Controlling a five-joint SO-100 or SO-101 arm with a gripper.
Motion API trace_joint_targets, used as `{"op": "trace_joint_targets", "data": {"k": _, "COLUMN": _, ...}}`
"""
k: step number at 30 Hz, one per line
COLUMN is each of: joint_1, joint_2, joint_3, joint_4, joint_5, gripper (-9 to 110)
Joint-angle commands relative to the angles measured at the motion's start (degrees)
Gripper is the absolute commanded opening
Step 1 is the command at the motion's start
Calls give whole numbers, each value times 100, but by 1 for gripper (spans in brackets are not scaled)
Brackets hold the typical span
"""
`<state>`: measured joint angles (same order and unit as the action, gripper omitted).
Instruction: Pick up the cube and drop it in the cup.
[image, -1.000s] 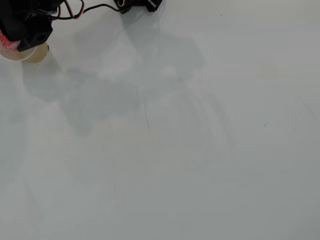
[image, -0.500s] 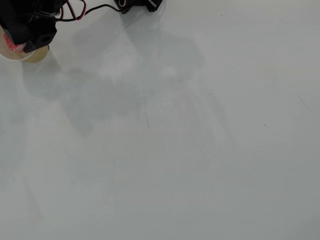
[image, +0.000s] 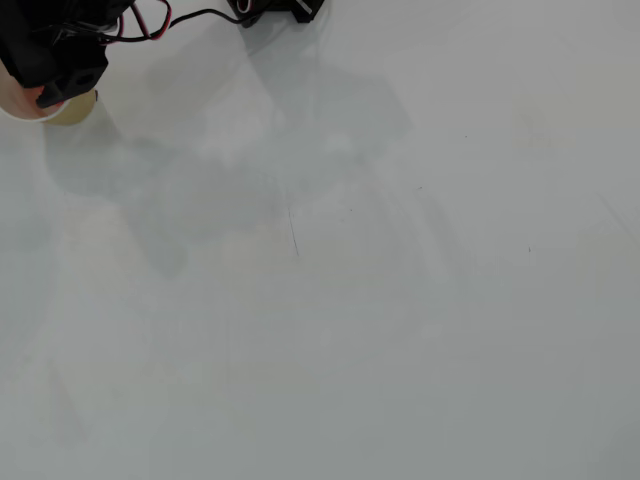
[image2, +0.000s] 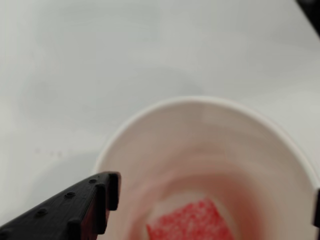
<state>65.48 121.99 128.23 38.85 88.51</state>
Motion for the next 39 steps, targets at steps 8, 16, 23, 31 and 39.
{"op": "trace_joint_targets", "data": {"k": 8, "joint_1": 62, "joint_2": 105, "joint_3": -967, "joint_4": -281, "joint_5": 0, "gripper": 44}}
{"op": "trace_joint_targets", "data": {"k": 16, "joint_1": 35, "joint_2": 97, "joint_3": -967, "joint_4": -299, "joint_5": -18, "gripper": 45}}
{"op": "trace_joint_targets", "data": {"k": 23, "joint_1": 44, "joint_2": 97, "joint_3": -993, "joint_4": -299, "joint_5": -35, "gripper": 34}}
{"op": "trace_joint_targets", "data": {"k": 31, "joint_1": -26, "joint_2": 114, "joint_3": -1028, "joint_4": -237, "joint_5": -35, "gripper": 19}}
{"op": "trace_joint_targets", "data": {"k": 39, "joint_1": -167, "joint_2": 141, "joint_3": -1081, "joint_4": 396, "joint_5": 9, "gripper": 0}}
